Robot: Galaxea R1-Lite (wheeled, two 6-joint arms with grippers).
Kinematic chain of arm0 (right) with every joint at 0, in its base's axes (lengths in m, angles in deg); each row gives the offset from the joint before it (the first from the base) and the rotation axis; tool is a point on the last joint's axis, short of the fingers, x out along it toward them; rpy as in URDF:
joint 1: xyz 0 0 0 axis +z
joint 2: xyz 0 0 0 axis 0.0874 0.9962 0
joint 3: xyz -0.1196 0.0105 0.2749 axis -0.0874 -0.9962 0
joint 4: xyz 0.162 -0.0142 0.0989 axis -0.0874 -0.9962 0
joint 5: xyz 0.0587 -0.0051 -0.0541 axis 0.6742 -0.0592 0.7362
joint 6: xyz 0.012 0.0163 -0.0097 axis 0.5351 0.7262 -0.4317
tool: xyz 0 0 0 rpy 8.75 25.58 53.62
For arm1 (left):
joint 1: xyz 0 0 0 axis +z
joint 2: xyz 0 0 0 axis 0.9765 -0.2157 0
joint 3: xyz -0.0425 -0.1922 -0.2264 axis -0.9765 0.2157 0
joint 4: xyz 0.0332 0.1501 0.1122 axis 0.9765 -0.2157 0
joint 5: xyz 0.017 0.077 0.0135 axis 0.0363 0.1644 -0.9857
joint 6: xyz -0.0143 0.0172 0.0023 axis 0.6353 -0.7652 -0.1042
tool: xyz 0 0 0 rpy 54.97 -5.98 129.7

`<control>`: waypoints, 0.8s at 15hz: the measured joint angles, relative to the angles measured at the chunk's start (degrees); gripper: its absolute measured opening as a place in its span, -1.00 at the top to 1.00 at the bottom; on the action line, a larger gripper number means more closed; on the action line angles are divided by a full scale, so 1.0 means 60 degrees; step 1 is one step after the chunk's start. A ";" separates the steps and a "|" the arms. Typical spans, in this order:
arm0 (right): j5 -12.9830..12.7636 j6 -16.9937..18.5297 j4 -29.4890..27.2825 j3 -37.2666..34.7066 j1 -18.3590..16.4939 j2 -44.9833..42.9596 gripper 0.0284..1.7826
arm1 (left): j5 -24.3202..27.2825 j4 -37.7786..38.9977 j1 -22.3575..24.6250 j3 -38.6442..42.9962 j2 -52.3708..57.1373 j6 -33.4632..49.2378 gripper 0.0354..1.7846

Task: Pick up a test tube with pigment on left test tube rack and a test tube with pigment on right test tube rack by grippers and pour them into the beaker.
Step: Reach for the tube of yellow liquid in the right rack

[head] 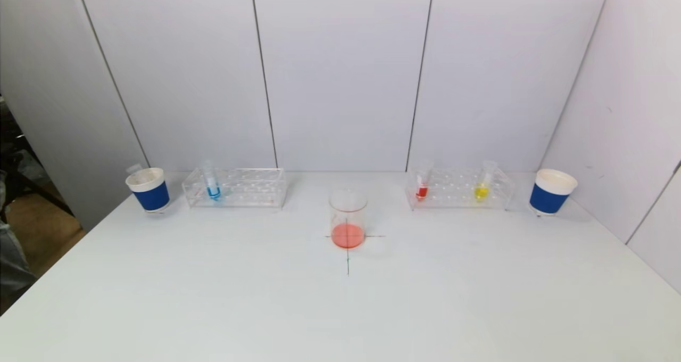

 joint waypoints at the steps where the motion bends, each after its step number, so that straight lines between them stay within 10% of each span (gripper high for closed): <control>1: 0.0004 -0.0081 0.0008 0.0000 0.0000 0.0000 -0.98 | -0.0004 0.0000 0.0000 0.0004 0.0000 0.0000 -0.98; 12: 0.0821 -0.0727 -0.0764 0.4346 0.0055 0.2379 -0.98 | 0.0000 0.0000 0.0000 0.0004 -0.0012 -0.0004 -0.98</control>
